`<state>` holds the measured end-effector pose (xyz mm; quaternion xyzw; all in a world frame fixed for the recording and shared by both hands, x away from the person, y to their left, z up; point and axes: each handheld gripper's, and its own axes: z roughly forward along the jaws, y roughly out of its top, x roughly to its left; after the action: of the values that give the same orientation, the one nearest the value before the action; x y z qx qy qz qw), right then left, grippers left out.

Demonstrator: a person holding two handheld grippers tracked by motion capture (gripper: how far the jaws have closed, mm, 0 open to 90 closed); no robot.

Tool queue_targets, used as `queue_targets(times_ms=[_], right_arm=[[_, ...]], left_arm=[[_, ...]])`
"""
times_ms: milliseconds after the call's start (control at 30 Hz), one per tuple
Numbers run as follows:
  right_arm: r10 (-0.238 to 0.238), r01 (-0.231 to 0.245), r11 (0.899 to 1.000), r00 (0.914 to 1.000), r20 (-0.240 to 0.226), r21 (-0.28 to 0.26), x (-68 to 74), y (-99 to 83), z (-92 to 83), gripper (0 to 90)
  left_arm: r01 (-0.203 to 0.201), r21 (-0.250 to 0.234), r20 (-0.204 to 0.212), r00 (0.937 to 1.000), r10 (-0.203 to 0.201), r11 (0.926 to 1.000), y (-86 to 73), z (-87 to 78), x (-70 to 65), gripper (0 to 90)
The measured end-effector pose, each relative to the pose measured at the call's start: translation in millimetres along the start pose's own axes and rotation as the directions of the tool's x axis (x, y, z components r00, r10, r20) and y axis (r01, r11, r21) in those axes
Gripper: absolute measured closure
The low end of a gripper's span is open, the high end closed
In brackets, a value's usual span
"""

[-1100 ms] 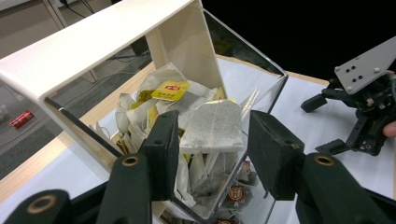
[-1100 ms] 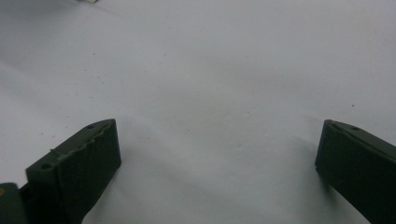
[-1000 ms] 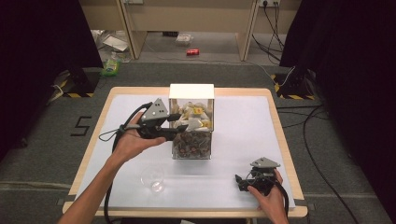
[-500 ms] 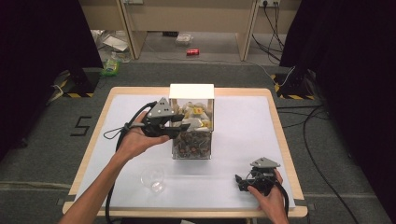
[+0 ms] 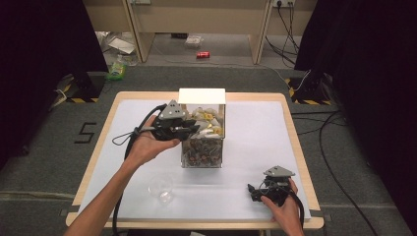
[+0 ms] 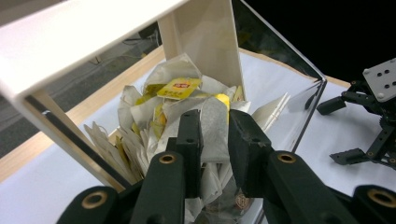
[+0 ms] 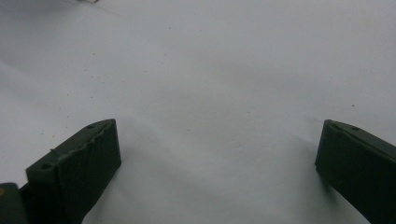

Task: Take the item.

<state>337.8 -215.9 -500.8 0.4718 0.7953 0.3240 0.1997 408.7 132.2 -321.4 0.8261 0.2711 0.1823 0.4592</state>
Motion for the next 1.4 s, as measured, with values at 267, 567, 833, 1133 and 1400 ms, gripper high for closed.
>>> queue_targets(times_ms=[267,567,833,1133,1400], right_arm=[[0.001,-0.001,1.0,1.0,0.0,0.0,0.1,0.0,0.0,0.8],[-0.001,0.001,1.0,1.0,0.0,0.0,0.1,0.0,-0.1,0.8],[-0.001,0.001,1.0,1.0,0.0,0.0,0.1,0.0,-0.1,0.8],[-0.001,0.001,1.0,1.0,0.0,0.0,0.0,-0.1,-0.1,0.8],[-0.001,0.001,1.0,1.0,0.0,0.0,0.1,-0.1,-0.1,0.9]], left_arm=[[0.032,0.021,0.003,0.9995,-0.032,0.9993,3.9,7.0,-0.4,63.6],[0.064,0.024,0.004,0.9979,-0.064,0.9977,7.0,7.7,-0.3,57.2],[0.047,0.037,-0.05,0.9977,-0.046,0.9982,11.0,3.7,-1.8,55.5],[0.056,0.065,-0.043,0.9977,-0.053,0.9963,10.3,8.4,-4.4,59.9],[0.062,0.087,-0.048,0.9971,-0.058,0.9942,10.6,14.8,-6.2,60.4]])
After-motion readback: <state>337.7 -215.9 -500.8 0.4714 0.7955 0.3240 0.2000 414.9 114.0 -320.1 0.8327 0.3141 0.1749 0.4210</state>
